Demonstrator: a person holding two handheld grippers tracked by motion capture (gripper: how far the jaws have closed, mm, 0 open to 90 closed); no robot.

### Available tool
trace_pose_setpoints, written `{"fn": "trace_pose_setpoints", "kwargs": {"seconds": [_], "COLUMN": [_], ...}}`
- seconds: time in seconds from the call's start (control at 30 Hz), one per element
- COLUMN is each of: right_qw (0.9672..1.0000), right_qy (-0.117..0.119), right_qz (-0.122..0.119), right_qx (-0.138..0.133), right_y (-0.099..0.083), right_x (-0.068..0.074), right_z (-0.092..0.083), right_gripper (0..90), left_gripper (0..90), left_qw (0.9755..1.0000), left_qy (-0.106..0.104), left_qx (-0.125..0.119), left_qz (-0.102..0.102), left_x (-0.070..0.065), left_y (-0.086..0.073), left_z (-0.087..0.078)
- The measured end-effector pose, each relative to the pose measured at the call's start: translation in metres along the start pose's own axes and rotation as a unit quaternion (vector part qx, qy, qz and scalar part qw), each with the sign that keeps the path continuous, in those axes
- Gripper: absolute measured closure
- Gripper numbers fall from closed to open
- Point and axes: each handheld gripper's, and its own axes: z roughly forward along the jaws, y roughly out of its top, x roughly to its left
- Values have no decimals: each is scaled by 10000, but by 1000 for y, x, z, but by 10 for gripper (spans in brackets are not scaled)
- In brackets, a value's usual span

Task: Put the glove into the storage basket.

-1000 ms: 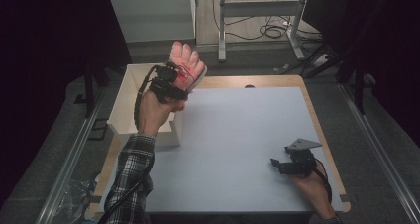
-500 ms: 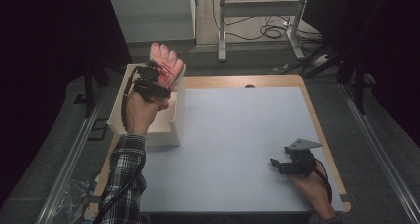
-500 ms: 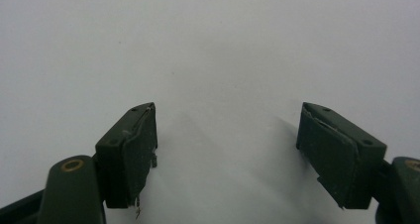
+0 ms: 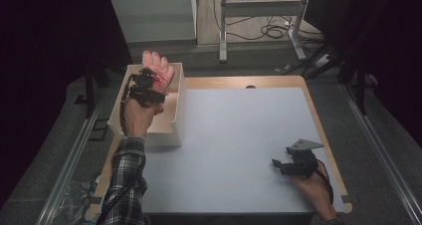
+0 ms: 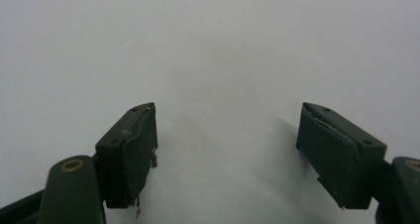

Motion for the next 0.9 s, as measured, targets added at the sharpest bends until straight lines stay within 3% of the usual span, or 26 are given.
{"fn": "trace_pose_setpoints", "kwargs": {"seconds": [0.2, 0.43, 0.63, 0.9], "right_qw": [10000, 10000, 10000, 10000], "right_qy": [2, 2, 1, 0], "right_qz": [3, 5, 3, 2], "right_qx": [-1, 0, -2, -2], "right_y": [0, 0, 0, 0], "right_x": [0, 0, 0, 0], "right_z": [0, 0, 0, 0], "right_gripper": [239, 239, 239, 239], "left_gripper": [422, 412, 401, 363], "left_qw": [9999, 9997, 9988, 9978], "left_qy": [6, 0, 37, 24], "left_qx": [73, 211, 476, 663], "left_qz": [-124, -80, -46, -37], "left_x": [1, -4, -10, -14], "left_y": [-5, -7, -7, -7], "left_z": [22, 41, 62, 73]}}
